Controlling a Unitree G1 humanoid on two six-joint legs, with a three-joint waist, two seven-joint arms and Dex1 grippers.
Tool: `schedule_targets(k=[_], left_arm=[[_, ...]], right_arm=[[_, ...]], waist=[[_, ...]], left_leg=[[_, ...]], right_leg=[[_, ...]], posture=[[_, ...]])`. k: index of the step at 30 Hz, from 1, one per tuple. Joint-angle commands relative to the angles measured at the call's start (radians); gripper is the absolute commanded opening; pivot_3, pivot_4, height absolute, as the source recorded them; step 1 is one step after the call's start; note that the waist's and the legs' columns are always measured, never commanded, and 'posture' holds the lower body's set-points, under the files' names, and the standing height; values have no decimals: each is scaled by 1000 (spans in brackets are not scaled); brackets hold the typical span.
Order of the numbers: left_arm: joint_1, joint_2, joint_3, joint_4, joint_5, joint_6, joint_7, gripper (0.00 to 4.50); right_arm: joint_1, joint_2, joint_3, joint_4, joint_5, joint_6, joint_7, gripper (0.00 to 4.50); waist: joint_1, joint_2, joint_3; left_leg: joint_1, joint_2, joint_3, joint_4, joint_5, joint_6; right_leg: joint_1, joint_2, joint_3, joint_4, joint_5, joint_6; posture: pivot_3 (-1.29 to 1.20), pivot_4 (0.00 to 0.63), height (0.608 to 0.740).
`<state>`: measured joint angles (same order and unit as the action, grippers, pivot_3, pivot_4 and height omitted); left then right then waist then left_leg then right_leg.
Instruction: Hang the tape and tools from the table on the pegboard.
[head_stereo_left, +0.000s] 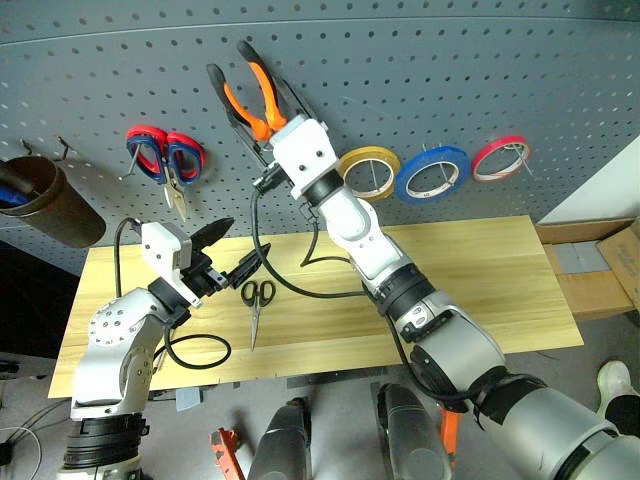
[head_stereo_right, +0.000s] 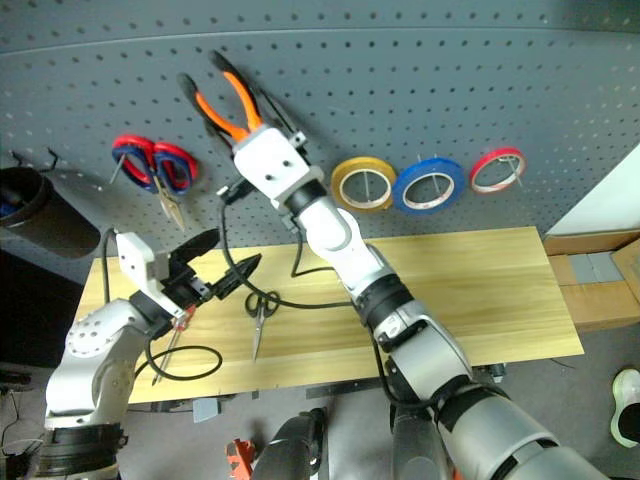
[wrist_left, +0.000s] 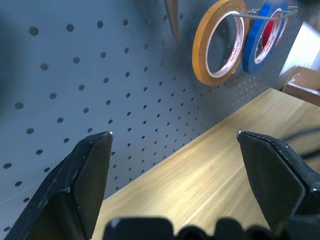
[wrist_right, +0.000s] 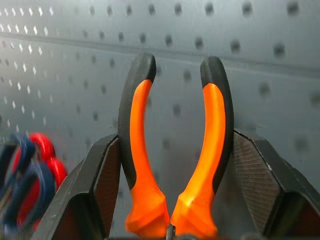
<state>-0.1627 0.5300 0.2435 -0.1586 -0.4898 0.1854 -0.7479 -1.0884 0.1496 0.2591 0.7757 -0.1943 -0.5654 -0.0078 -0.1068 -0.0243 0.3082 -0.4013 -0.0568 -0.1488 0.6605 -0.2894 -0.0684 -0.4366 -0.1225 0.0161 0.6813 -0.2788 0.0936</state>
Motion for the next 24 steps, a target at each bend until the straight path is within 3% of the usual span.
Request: schedule_targets(k=[1, 5, 10, 15, 20, 24], left_arm=[[-2, 6, 14, -21, 1, -20, 2, 4295], [-7, 1, 14, -21, -4, -18, 1, 4295], [-13, -1, 13, -11, 4, -22, 8, 4295], [-2, 4, 6, 3, 32, -22, 22, 4295], [47, 11, 0, 8, 75, 11, 56, 4295], [93, 22, -6, -6, 92, 62, 78, 4295]], right_arm=[[12, 46, -1, -72, -8, 11, -21, 2832], [20, 44, -13, -85, 6, 40, -19, 2832], [27, 41, -24, -110, 10, 102, -27, 4405], [82, 8, -30, -281, 9, 241, -13, 4461], [257, -55, -54, -735, 74, 527, 89, 4461], [360, -133, -73, -1051, 222, 794, 237, 4461]], waist=[[-1, 0, 0], [0, 0, 0], [0, 0, 0], [3, 0, 0], [13, 0, 0], [20, 0, 0]], left_leg=[[0, 0, 0, 0, 0, 0], [0, 0, 0, 0, 0, 0], [0, 0, 0, 0, 0, 0], [0, 0, 0, 1, 0, 0], [0, 0, 0, 1, 0, 0], [-1, 0, 0, 0, 0, 0]], right_leg=[[0, 0, 0, 0, 0, 0], [0, 0, 0, 0, 0, 0], [0, 0, 0, 0, 0, 0], [0, 0, 0, 1, 1, -1], [0, 0, 0, 0, 1, -1], [0, 0, 0, -1, 1, -1]], posture=[[25, 319, 740], [21, 320, 740], [12, 321, 740], [-1, 326, 740], [-7, 331, 740], [-18, 339, 740]])
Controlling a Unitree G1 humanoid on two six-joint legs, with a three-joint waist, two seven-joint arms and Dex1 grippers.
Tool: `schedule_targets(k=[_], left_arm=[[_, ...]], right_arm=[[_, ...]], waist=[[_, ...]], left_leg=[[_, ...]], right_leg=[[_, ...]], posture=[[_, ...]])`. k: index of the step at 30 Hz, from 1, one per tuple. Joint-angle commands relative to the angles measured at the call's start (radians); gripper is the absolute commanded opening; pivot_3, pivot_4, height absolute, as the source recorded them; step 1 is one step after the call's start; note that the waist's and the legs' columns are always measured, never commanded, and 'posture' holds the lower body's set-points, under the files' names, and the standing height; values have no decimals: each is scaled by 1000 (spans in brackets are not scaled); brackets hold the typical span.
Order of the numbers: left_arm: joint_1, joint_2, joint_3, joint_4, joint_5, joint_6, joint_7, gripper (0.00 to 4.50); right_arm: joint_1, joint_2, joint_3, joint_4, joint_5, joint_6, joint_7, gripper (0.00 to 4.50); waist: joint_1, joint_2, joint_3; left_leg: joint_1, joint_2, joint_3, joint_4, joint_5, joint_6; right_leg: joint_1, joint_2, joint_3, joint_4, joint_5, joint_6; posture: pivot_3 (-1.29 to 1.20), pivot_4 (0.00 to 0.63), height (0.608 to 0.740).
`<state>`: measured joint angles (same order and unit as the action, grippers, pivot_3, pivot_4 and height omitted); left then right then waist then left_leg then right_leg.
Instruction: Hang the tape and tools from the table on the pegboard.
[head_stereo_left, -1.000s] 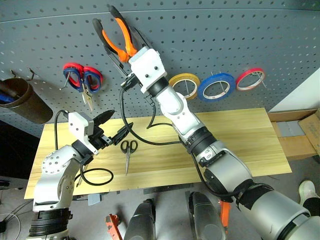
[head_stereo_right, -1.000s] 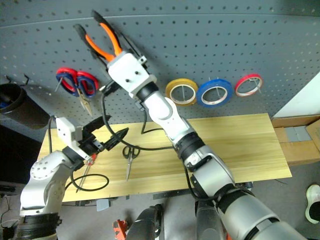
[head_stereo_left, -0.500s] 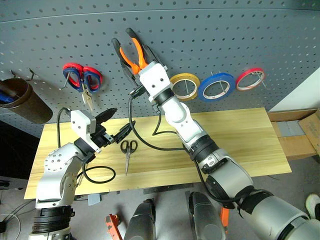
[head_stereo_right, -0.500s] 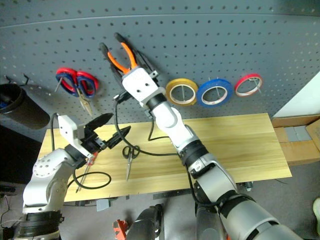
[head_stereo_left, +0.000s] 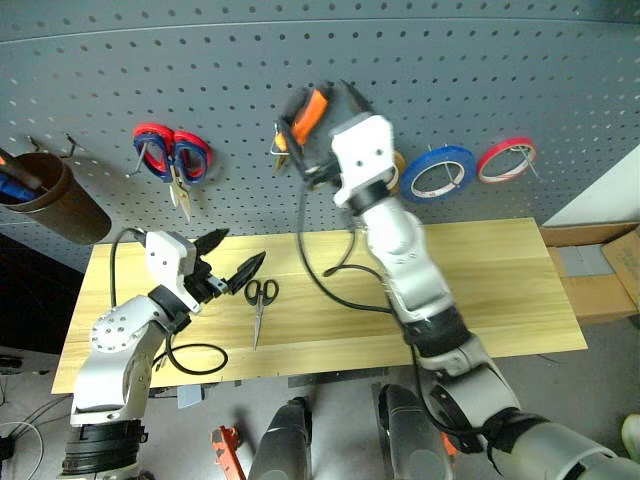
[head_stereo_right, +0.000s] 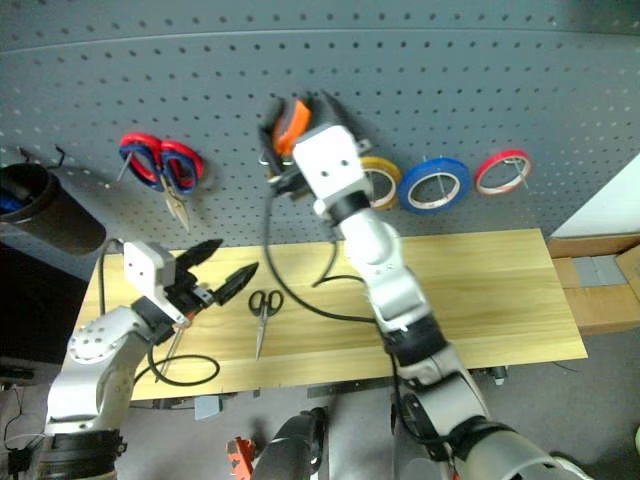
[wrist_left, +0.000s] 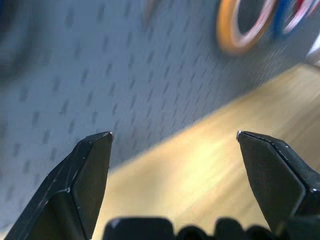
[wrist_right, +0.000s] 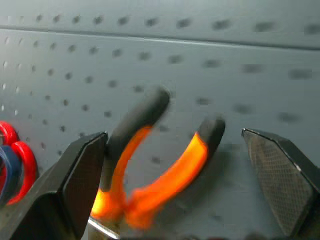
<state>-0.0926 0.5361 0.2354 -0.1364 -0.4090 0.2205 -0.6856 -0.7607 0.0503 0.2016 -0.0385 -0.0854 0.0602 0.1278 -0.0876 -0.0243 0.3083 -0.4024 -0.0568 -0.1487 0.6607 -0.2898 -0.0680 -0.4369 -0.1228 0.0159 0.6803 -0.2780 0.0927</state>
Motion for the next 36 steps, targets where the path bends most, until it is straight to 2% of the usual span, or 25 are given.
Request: schedule_targets(k=[1, 6, 12, 18, 22, 25, 27, 30, 36], left_arm=[[35, 19, 0, -35, 22, 34, 22, 4295], [69, 13, -8, -62, 27, 62, 35, 4295], [103, 15, -35, -90, 26, 106, 34, 4295], [158, 76, -82, -106, 55, 249, 41, 4398], [163, 97, -134, -125, 138, 343, 125, 4398], [139, 85, -182, -146, 244, 448, 255, 4398], [116, 62, -196, -161, 239, 519, 280, 4398], [63, -13, -193, -160, 203, 627, 316, 4398], [-51, -158, -212, -95, 231, 742, 429, 4398]], right_arm=[[52, -69, -21, -310, 174, 238, 154, 4461], [110, -188, -64, -508, 358, 469, 272, 4461], [169, -246, -126, -615, 561, 655, 316, 4461], [275, -471, -156, -696, 778, 851, 471, 4495], [317, -538, -134, -696, 788, 857, 482, 4495], [331, -552, -118, -690, 785, 854, 476, 4495], [342, -564, -106, -689, 784, 857, 477, 4495], [366, -586, -82, -693, 775, 854, 486, 4495], [383, -588, -44, -702, 767, 842, 472, 4495]], waist=[[1, 0, 0], [0, 0, 1], [2, 0, 1], [4, -1, 2], [4, -1, 2], [5, -1, 2], [6, -2, 3], [9, -3, 3], [16, -5, 4]], left_leg=[[0, 0, 0, 0, 0, 0], [1, 1, 0, 0, 0, 1], [1, 1, 0, 1, -1, 2], [1, 1, 0, 0, -3, 6], [1, 1, 1, 0, -4, 6], [1, 1, 1, 1, -4, 7], [1, 1, 1, 1, -4, 7], [1, 0, 1, 1, -4, 6], [1, 0, 1, 2, -3, 6]], right_leg=[[0, 0, 0, 0, 0, 0], [0, 1, 0, 1, 0, 0], [1, 0, 0, 1, 0, 0], [1, 0, 0, 0, 0, 0], [1, 0, 0, 0, 0, 0], [2, 0, 0, 0, 0, 0], [2, 0, 0, 0, 0, 0], [2, 0, -1, 0, 0, 0], [3, 0, -1, 0, 0, 0]], posture=[[-22, 341, 740], [-33, 345, 740], [-39, 346, 740], [-47, 350, 740], [-46, 351, 740], [-44, 352, 740], [-41, 353, 740], [-39, 354, 740], [-48, 355, 740]])
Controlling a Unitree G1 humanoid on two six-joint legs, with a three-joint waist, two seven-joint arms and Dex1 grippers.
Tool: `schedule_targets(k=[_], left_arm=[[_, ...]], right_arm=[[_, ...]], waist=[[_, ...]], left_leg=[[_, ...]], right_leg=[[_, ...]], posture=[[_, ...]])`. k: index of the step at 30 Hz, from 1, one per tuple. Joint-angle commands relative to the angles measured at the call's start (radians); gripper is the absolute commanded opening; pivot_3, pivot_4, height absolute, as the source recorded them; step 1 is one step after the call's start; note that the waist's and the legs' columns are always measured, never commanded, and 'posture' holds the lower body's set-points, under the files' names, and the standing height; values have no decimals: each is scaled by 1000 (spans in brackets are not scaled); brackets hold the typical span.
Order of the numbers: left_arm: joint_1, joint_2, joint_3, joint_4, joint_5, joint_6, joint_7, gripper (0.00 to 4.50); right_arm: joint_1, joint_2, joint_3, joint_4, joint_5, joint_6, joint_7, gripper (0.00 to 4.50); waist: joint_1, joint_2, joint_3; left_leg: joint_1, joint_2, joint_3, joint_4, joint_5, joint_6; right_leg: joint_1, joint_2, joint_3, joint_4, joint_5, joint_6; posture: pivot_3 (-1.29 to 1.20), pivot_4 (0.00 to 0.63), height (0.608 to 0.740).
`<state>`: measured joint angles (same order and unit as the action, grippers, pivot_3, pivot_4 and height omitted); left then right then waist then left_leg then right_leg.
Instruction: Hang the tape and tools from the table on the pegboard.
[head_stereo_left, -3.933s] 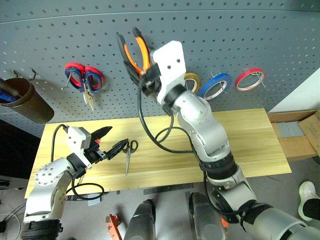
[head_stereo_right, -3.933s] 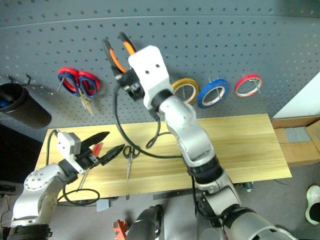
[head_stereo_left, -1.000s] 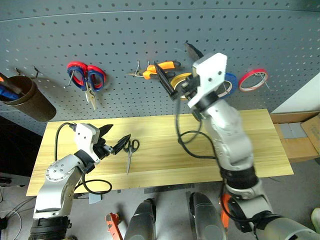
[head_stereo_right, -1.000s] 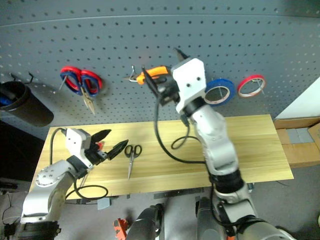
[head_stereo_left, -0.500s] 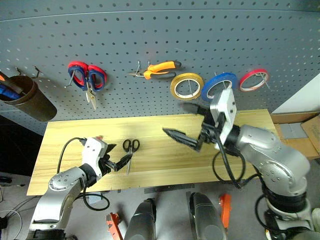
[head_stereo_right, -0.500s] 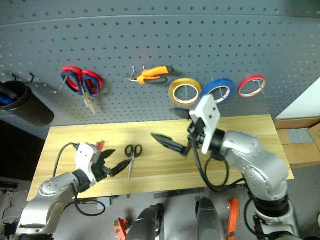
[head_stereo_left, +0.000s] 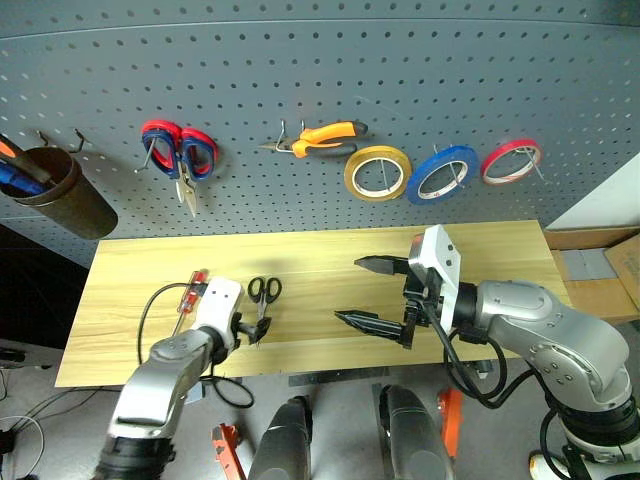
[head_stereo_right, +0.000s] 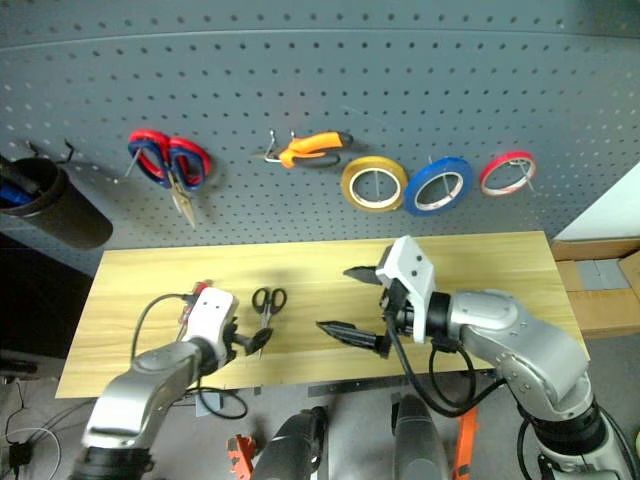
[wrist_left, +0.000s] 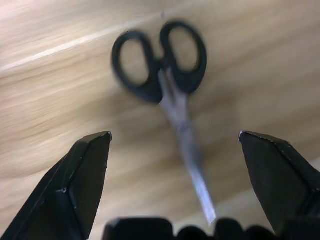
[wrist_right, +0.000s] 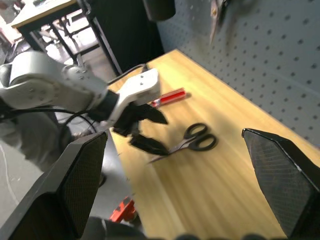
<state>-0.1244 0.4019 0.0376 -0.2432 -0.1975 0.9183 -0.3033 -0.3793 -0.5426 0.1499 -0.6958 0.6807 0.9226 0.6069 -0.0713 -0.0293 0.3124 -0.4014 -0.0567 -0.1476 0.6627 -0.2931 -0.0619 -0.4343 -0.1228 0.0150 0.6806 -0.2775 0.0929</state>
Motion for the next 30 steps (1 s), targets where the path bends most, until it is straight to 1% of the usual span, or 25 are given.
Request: schedule_targets(k=[1, 4, 6, 10, 14, 17, 20, 24, 25, 30], left_arm=[[-35, -33, -32, 30, 46, 55, 75, 4398], [-54, -28, -98, 79, 146, 81, 169, 4398], [-51, -30, -111, 87, 170, 92, 191, 4398], [-59, -73, -83, 94, 160, 157, 213, 4398], [-81, -97, -80, 117, 155, 175, 211, 4398], [-89, -127, -43, 124, 142, 218, 218, 4398], [-97, -161, 32, 138, 115, 260, 215, 3823], [-112, -138, 78, 190, 104, 263, 199, 2526], [-117, -131, 84, 203, 99, 260, 193, 2133], [-127, -103, 71, 237, 91, 234, 166, 381]], right_arm=[[5, 7, 10, -48, 5, -19, -10, 4495], [20, 4, 15, -57, 10, -14, -17, 4495], [28, -3, 16, -61, 9, -14, -17, 4495], [31, -10, 14, -61, 13, -12, -18, 4495], [27, -11, 20, -62, 10, -13, -18, 4495], [16, -16, 28, -62, 1, -20, -14, 4495], [-7, -39, 46, -62, -39, -43, -4, 4500], [-37, -70, 73, -60, -85, -72, 10, 4500], [-43, -71, 74, -60, -87, -73, 11, 4500], [-63, -69, 70, -58, -88, -66, 10, 4500]], waist=[[-1, 0, 0], [-1, 0, 0], [2, 0, 0], [6, 0, 0], [10, 0, 0], [13, 0, 0], [14, 0, 0], [11, 0, 0], [11, 0, 0], [11, 0, 0]], left_leg=[[0, 0, 0, 0, 0, 0], [0, 0, 0, 0, 0, 0], [0, 0, 1, 0, 0, 0], [2, 0, 0, 0, 0, 0], [4, 0, 0, 0, 0, 0], [7, 0, 0, 0, 0, 0], [8, 0, 0, 0, 0, 0], [9, 0, -1, 0, 0, 0], [10, 0, -1, -1, 0, 0], [11, 0, 0, 0, 0, 0]], right_leg=[[0, 0, 0, 0, 0, 0], [0, 0, 0, 0, 0, 0], [0, 0, 1, 0, 0, 0], [3, 0, 0, 0, 0, 0], [5, 0, 0, -1, 0, 0], [9, 0, 0, -1, 0, 0], [11, 0, -1, -2, 0, 0], [11, 0, -1, -2, 0, 1], [12, 0, -1, -2, 0, 1], [13, 0, 0, -2, 0, 1]], posture=[[-50, 355, 740], [-57, 358, 740], [-62, 359, 740], [-62, 359, 740], [-66, 361, 740], [-70, 362, 740], [-73, 363, 740], [-74, 363, 740], [-76, 362, 740], [-81, 360, 740]])
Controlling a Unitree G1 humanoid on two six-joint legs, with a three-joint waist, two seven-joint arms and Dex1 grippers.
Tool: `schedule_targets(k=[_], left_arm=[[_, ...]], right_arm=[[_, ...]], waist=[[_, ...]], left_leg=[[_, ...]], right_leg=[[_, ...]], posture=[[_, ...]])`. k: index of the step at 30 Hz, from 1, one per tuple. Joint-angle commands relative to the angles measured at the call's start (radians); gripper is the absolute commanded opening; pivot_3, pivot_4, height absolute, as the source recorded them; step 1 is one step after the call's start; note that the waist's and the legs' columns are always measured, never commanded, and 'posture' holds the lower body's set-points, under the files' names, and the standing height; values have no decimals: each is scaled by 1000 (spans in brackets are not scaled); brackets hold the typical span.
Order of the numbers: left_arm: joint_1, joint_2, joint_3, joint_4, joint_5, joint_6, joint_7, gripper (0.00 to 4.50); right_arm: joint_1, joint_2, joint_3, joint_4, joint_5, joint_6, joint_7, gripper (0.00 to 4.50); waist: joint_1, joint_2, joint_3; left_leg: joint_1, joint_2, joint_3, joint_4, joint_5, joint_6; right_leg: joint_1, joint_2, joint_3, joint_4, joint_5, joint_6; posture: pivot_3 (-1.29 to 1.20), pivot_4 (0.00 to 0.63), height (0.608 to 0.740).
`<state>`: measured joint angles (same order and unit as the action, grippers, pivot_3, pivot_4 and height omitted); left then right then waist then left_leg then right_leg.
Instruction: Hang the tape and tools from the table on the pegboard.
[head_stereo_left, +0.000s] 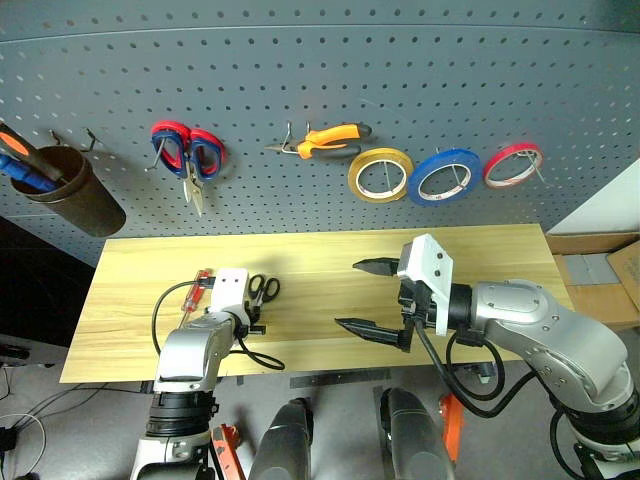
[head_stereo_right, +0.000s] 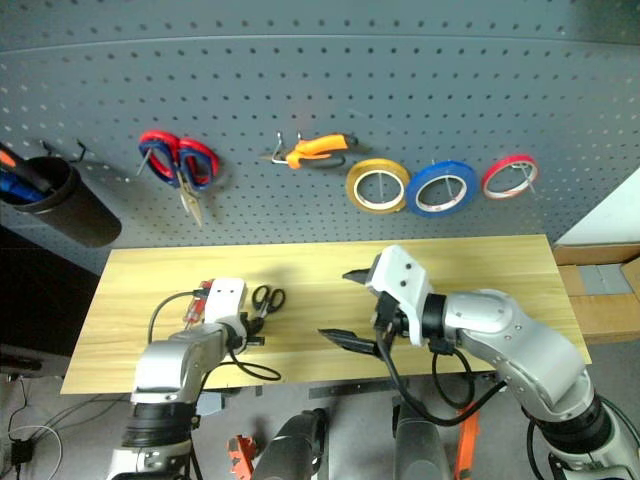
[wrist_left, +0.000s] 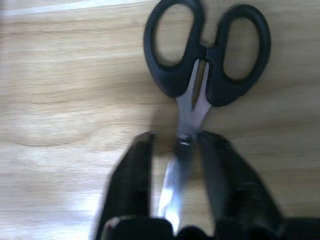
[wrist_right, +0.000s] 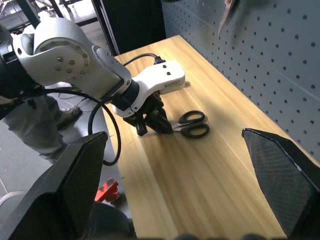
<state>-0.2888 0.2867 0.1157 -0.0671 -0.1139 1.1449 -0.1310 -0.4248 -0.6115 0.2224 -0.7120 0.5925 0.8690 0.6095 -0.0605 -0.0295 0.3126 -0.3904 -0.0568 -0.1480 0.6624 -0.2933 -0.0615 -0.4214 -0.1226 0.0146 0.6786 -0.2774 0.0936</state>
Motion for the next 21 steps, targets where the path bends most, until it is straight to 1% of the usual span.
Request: schedule_targets(k=[1, 7, 10, 14, 16, 17, 21], left_arm=[[41, 19, -10, 61, 5, -5, -16, 137], [86, 73, -12, 20, -23, -115, -112, 96], [116, 126, -19, -22, -40, -232, -199, 96], [156, 200, -18, -48, 7, -459, -235, 96], [174, 216, -8, -58, 12, -553, -245, 96], [195, 229, -4, -73, 20, -636, -256, 96], [292, 232, 46, -150, 14, -873, -274, 96]], right_arm=[[-20, -2, -3, -41, -2, -12, 8, 4500], [-19, -10, -7, -35, -16, -11, 3, 4500], [-19, 0, -8, -32, -23, -14, -2, 4500], [-21, 19, -21, -25, -28, -26, -16, 4500], [-22, 25, -27, -23, -29, -33, -17, 4500], [-22, 27, -29, -22, -33, -41, -18, 4500], [-21, 34, -33, -11, -63, -98, -15, 4500]], waist=[[0, 0, 0], [-2, 0, 0], [-1, 0, 0], [3, 0, 2], [4, 0, 3], [4, 0, 3], [3, 1, 3]], left_leg=[[0, 0, 0, 0, 0, 0], [0, 0, 0, 0, 0, 0], [0, 0, -1, -1, 0, 0], [-4, 0, -3, -1, 0, -1], [-7, 0, -5, -1, 1, -2], [-7, 0, -6, -1, 2, -4], [-10, 0, -10, -3, 1, -4]], right_leg=[[0, 0, 0, 0, 0, 0], [0, 0, 0, -1, 0, 0], [0, 0, 0, -1, 0, 0], [-2, 0, -2, -4, 0, 0], [-3, -1, -5, -6, 0, 0], [-3, -1, -5, -7, 0, 0], [-2, -2, -6, -15, 1, 1]], posture=[[-82, 359, 740], [-82, 357, 740], [-82, 356, 740], [-82, 356, 740], [-82, 354, 740], [-82, 353, 740], [-78, 350, 740]])
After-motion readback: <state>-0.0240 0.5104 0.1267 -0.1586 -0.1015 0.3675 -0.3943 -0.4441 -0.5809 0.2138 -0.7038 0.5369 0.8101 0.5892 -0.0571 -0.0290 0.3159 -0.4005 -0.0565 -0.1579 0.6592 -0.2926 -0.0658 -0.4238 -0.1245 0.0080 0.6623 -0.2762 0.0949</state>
